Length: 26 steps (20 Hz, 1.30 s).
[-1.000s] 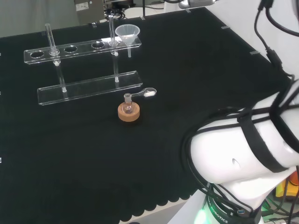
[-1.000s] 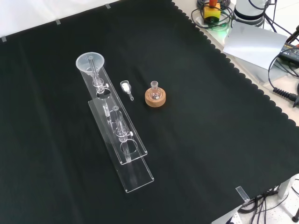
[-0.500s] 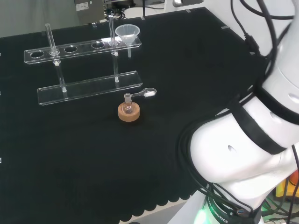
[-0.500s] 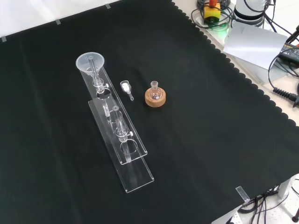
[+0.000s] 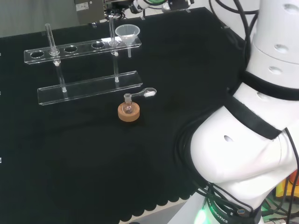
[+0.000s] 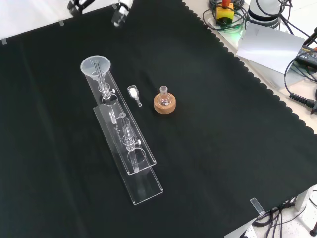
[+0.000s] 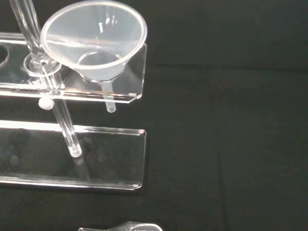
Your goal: Pick up the funnel from the transparent funnel stand.
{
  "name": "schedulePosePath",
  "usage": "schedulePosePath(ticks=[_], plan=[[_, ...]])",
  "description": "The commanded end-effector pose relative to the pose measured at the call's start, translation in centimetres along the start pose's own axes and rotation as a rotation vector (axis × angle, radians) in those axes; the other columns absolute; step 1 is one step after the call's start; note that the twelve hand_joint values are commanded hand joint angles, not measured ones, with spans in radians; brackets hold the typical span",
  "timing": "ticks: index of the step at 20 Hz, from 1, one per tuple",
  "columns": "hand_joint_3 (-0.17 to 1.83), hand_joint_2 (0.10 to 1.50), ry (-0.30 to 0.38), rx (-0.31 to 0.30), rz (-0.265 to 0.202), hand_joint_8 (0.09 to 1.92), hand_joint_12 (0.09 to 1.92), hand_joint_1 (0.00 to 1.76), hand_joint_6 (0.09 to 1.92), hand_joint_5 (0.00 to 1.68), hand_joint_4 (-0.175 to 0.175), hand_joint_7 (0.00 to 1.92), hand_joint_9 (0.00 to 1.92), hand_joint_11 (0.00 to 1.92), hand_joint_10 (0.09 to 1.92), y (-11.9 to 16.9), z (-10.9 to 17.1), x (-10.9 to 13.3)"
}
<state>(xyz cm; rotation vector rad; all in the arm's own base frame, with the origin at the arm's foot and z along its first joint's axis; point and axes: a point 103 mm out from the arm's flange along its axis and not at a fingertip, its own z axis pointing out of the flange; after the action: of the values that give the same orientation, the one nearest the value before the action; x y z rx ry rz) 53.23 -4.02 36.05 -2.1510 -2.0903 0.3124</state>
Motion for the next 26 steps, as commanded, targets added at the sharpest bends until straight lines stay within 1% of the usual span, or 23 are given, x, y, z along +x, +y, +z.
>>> schedulePosePath(ticks=[1, 4, 6, 9, 13, 15, 16, 18, 19, 21, 23, 26], plan=[[0.23, 0.85, -0.028, 0.071, -0.059, 0.55, 1.49, 0.44, 0.09, 0.11, -0.002, 0.0, 0.18, 0.13, 0.77, 2.9, 2.0, 2.2], [0.22, 0.83, -0.034, 0.105, -0.054, 0.53, 1.5, 0.46, 0.09, 0.1, -0.004, 0.0, 0.17, 0.16, 0.79, 3.7, 2.9, 2.2], [0.22, 0.83, -0.038, 0.124, -0.062, 0.5, 1.5, 0.45, 0.09, 0.08, -0.004, 0.0, 0.16, 0.16, 0.8, 4.1, 3.4, 2.1], [0.21, 0.81, -0.04, 0.143, -0.08, 0.47, 1.51, 0.43, 0.09, 0.06, -0.001, 0.0, 0.16, 0.18, 0.81, 4.7, 3.9, 2.5], [0.19, 0.79, -0.053, 0.154, -0.097, 0.43, 1.51, 0.4, 0.09, 0.03, -0.001, 0.0, 0.15, 0.2, 0.83, 4.8, 4.1, 3.1], [0.18, 0.78, -0.062, 0.174, -0.11, 0.42, 1.51, 0.38, 0.09, 0.02, -0.002, 0.0, 0.15, 0.21, 0.83, 4.8, 4.0, 3.1], [0.18, 0.78, -0.076, 0.186, -0.123, 0.41, 1.51, 0.37, 0.09, 0.02, -0.003, 0.0, 0.15, 0.21, 0.84, 4.9, 3.9, 3.7], [0.17, 0.77, -0.118, 0.201, -0.121, 0.38, 1.51, 0.36, 0.09, 0.01, -0.003, 0.0, 0.15, 0.22, 0.84, 5.0, 4.2, 4.8], [0.17, 0.77, -0.144, 0.212, -0.117, 0.36, 1.51, 0.37, 0.09, 0.0, -0.003, 0.0, 0.15, 0.22, 0.84, 5.1, 4.4, 4.9], [0.16, 0.77, -0.173, 0.235, -0.115, 0.31, 1.51, 0.39, 0.09, 0.0, -0.004, 0.0, 0.13, 0.23, 0.85, 5.3, 4.6, 4.9], [0.15, 0.76, -0.199, 0.237, -0.107, 0.25, 1.51, 0.41, 0.09, 0.0, -0.005, 0.0, 0.1, 0.23, 0.85, 5.6, 4.7, 4.9], [0.14, 0.77, -0.215, 0.23, -0.098, 0.2, 1.51, 0.43, 0.09, 0.0, -0.005, 0.0, 0.07, 0.23, 0.86, 5.9, 4.7, 4.8]])
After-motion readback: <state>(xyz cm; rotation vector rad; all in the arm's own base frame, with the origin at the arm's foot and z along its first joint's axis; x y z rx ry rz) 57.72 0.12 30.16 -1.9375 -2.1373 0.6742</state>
